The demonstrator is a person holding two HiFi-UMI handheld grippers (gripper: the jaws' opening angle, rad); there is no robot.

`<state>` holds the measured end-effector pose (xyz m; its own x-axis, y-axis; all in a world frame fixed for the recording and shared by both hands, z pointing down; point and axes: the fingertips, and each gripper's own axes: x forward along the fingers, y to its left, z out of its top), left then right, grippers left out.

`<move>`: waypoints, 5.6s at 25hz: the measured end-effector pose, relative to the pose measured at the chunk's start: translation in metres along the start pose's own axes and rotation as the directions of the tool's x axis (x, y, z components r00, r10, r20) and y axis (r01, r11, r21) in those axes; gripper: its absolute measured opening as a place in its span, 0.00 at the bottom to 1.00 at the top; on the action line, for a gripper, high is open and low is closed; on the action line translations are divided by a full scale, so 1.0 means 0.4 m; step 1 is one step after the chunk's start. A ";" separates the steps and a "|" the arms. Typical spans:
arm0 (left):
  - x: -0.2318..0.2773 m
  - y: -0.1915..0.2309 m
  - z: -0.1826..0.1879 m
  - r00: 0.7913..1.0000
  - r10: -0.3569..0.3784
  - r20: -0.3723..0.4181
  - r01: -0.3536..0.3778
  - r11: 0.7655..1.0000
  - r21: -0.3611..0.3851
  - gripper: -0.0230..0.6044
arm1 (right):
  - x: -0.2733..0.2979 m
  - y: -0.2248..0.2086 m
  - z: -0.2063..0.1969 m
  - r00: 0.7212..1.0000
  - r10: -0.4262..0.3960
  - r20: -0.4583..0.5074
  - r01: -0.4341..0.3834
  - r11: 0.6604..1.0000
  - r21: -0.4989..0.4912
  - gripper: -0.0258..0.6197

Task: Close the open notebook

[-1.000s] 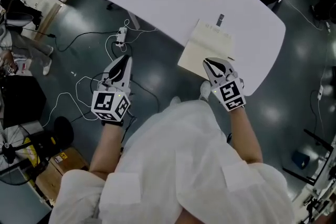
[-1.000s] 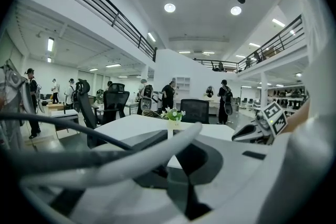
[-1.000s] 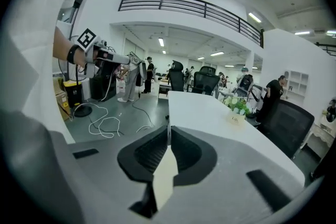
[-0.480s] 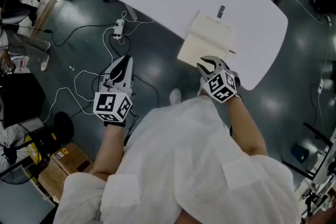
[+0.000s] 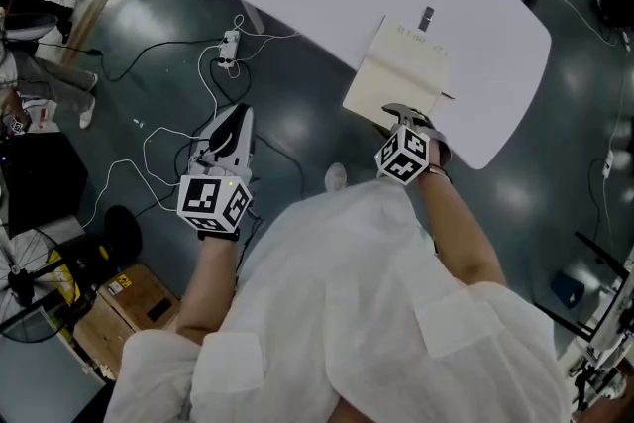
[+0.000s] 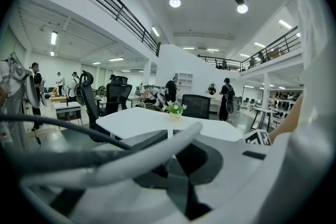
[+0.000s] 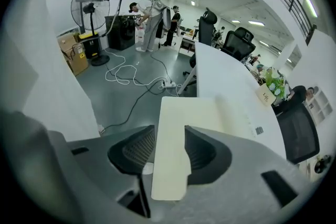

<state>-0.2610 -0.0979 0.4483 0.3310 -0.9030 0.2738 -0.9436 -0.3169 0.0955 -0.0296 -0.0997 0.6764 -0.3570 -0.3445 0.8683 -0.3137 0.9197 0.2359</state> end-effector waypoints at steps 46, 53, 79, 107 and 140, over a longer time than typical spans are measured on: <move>0.014 -0.030 0.041 0.997 -0.068 0.044 0.067 0.998 0.016 0.09 | -0.174 -0.137 0.078 0.966 -0.258 -0.012 0.255 0.961 -0.105 0.07; 0.034 -0.057 0.055 0.996 -0.076 0.050 0.075 0.997 0.015 0.09 | -0.217 -0.203 0.083 0.958 -0.285 0.014 0.285 0.951 -0.118 0.05; 0.038 -0.054 0.041 0.997 -0.074 0.031 0.074 0.997 0.016 0.09 | -0.094 -0.094 0.020 0.982 -0.178 -0.067 0.171 0.981 -0.093 0.15; -0.065 -0.058 -0.047 0.998 -0.051 -0.044 0.052 0.998 0.026 0.09 | 0.097 0.013 -0.097 0.930 -0.300 -0.212 0.241 0.934 -0.264 0.42; 0.048 -0.081 0.005 0.991 -0.131 0.001 0.131 0.991 -0.001 0.09 | -0.159 -0.163 0.027 0.956 -0.269 -0.120 0.249 0.955 -0.159 0.07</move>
<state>-0.2240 -0.1054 0.4486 0.4515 -0.8542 0.2577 -0.8923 -0.4320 0.1314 0.0040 -0.1397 0.6010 -0.1513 -0.5544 0.8184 -0.2487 0.8226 0.5113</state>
